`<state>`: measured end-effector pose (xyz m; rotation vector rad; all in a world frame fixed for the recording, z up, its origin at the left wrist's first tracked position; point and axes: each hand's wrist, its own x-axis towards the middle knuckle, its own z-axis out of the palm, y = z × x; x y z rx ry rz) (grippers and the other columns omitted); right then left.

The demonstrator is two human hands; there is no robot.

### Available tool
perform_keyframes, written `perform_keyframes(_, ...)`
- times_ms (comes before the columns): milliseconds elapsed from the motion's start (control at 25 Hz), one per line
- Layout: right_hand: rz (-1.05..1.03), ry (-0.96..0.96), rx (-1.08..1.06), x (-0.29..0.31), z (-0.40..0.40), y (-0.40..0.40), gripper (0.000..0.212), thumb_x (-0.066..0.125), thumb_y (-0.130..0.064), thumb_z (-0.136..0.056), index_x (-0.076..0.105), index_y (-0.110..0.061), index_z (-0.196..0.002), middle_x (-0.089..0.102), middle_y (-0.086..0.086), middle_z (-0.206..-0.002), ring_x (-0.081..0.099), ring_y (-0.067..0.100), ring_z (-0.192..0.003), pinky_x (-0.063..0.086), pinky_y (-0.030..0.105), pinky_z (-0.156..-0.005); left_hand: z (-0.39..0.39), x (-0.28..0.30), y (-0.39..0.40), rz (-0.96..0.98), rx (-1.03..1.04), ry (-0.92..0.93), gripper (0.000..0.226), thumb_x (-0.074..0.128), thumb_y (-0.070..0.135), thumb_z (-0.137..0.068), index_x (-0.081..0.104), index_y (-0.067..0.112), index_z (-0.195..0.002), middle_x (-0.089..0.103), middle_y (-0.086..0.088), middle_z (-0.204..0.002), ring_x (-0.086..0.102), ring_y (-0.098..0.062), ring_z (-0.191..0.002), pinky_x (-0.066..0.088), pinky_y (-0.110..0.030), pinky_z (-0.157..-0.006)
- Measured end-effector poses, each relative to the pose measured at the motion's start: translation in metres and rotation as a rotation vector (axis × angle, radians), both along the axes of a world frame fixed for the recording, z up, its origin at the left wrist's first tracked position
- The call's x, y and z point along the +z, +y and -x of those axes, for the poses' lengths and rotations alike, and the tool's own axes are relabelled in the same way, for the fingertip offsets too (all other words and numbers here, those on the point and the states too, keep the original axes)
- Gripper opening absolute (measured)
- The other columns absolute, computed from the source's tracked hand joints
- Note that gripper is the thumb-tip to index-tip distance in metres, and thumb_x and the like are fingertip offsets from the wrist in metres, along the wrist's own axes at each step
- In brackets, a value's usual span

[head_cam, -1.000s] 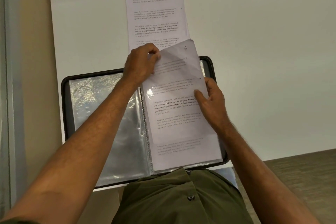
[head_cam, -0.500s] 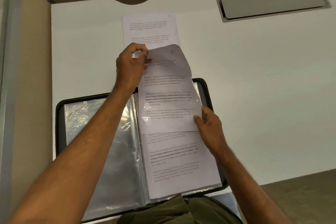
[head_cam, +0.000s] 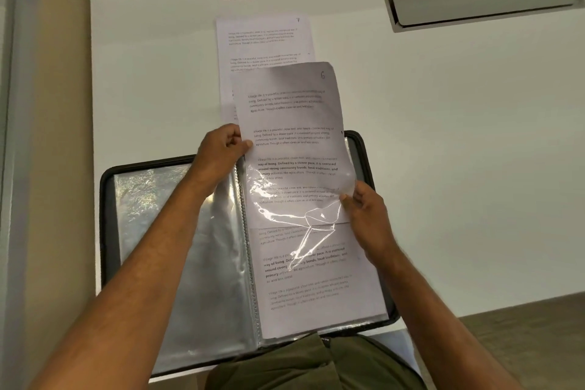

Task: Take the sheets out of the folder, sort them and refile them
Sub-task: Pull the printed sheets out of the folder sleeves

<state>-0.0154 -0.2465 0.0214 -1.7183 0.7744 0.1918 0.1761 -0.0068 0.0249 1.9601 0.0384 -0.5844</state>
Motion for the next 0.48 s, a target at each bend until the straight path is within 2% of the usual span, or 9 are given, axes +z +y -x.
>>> perform_keyframes(40,-0.008,0.005,-0.003,0.0,0.0,0.0,0.021,0.057,-0.023,-0.106,0.066,-0.025,-0.125,0.074,-0.005,-0.116,0.073,0.014,-0.101,0.062,0.031,-0.084,0.0,-0.001,0.001,-0.029,-0.013,-0.014,0.011,0.07,0.012,-0.095,0.073,0.015,-0.105,0.075,-0.011,-0.1,0.069,-0.02,-0.09,0.056,-0.041,-0.095)
perform_keyframes(120,-0.022,0.016,-0.012,0.0,0.001,0.0,0.022,0.058,-0.023,-0.106,0.064,-0.025,-0.127,0.073,-0.006,-0.119,0.073,0.013,-0.102,0.064,0.034,-0.086,-0.002,-0.001,0.002,-0.063,0.004,-0.034,0.013,0.072,0.015,-0.095,0.075,0.015,-0.108,0.076,-0.011,-0.104,0.071,-0.022,-0.095,0.058,-0.04,-0.096)
perform_keyframes(200,-0.04,0.021,-0.023,0.0,0.0,0.0,0.024,0.058,-0.021,-0.106,0.062,-0.023,-0.13,0.072,-0.007,-0.124,0.072,0.011,-0.104,0.063,0.028,-0.084,-0.006,0.0,0.0,-0.07,0.06,-0.062,0.015,0.072,0.016,-0.096,0.074,0.015,-0.11,0.076,-0.008,-0.105,0.072,-0.023,-0.099,0.059,-0.039,-0.094)
perform_keyframes(320,-0.047,0.025,-0.027,0.003,-0.002,-0.001,0.024,0.057,-0.018,-0.106,0.06,-0.02,-0.129,0.071,-0.007,-0.123,0.073,0.01,-0.097,0.057,0.016,-0.07,-0.016,0.0,-0.005,-0.099,0.135,-0.123,0.009,0.069,0.016,-0.097,0.072,0.016,-0.106,0.073,-0.01,-0.103,0.07,-0.025,-0.086,0.062,-0.04,-0.078)
perform_keyframes(400,-0.049,0.01,-0.033,0.003,-0.003,-0.002,0.02,0.057,-0.016,-0.105,0.062,-0.02,-0.124,0.074,-0.003,-0.115,0.074,0.011,-0.088,0.055,0.016,-0.068,-0.026,0.0,-0.01,-0.072,0.188,-0.126,0.008,0.066,0.015,-0.099,0.069,0.018,-0.106,0.071,-0.011,-0.106,0.071,-0.024,-0.077,0.064,-0.039,-0.067)
perform_keyframes(480,-0.056,0.003,-0.045,0.002,-0.004,-0.002,0.019,0.055,-0.015,-0.105,0.064,-0.02,-0.121,0.075,0.0,-0.108,0.075,0.011,-0.085,0.055,0.017,-0.067,-0.039,0.001,-0.014,-0.018,0.242,-0.115,0.01,0.065,0.014,-0.101,0.068,0.016,-0.11,0.07,-0.011,-0.113,0.074,-0.024,-0.081,0.065,-0.035,-0.064)
